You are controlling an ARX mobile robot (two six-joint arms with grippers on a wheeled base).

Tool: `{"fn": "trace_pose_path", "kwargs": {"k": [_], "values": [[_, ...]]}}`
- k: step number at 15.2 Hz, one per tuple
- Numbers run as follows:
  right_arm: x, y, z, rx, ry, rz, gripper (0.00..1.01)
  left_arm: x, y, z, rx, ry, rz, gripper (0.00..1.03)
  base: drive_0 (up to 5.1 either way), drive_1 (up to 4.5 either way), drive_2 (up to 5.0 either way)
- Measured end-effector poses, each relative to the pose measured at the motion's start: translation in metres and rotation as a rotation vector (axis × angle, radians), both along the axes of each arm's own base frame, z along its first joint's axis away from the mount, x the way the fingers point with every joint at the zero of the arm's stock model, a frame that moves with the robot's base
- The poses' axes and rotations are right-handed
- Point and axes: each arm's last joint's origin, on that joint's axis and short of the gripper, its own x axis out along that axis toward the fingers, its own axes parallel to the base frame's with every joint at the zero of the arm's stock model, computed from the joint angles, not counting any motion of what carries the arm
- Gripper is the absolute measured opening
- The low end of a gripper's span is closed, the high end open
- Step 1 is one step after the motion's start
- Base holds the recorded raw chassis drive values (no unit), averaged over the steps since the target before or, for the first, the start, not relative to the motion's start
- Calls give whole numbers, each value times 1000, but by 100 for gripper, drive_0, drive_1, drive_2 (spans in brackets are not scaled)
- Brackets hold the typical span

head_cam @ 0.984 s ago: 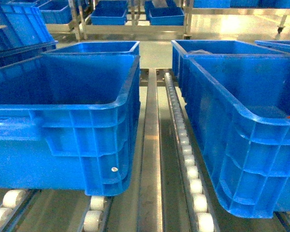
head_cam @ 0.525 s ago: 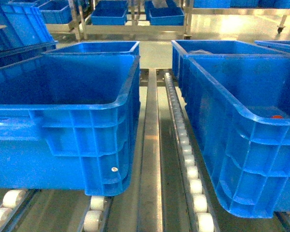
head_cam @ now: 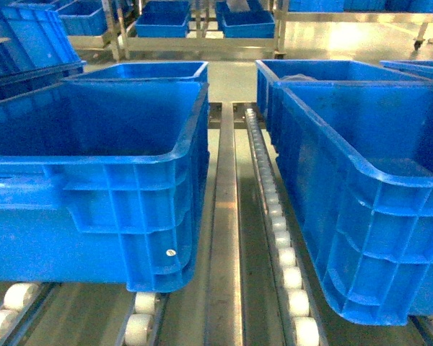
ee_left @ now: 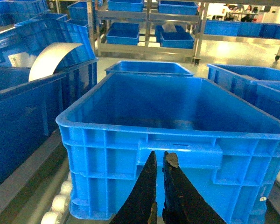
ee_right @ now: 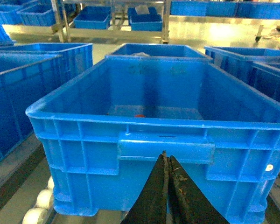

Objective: Sort blue parts and orange caps into right shelf containers

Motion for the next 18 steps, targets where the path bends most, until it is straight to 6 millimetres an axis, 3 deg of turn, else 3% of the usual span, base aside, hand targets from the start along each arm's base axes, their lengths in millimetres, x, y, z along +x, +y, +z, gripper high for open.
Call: {"fn": "trace_pose_path", "kwargs": {"k": [2,7,8,12,16,17,18], "values": [[-7,0,4,2,-48,3,2,-10,0,-4,2,18,3,2,0,0,0],[-7,0,1,2,-31,4,3,-10,0,-4,3,14,1,2,0,0,0],[-7,0,1,2,-30,4,17,-10,0,-4,3,14,1,11,0,0,0],[-7,0,1,2,-30,4,68,-10,0,-4,3,14,1,63,0,0,0],[-7,0,1,2,-30,4,96,-10,0,-4,3,14,1,90,0,0,0],[-7,0,1,2,-30,4,100,-10,0,-4,3,14,1,99,0,0,0],[-7,0,1,2,-30,4,98,-10,0,-4,5,14,1,97,0,0,0]]}}
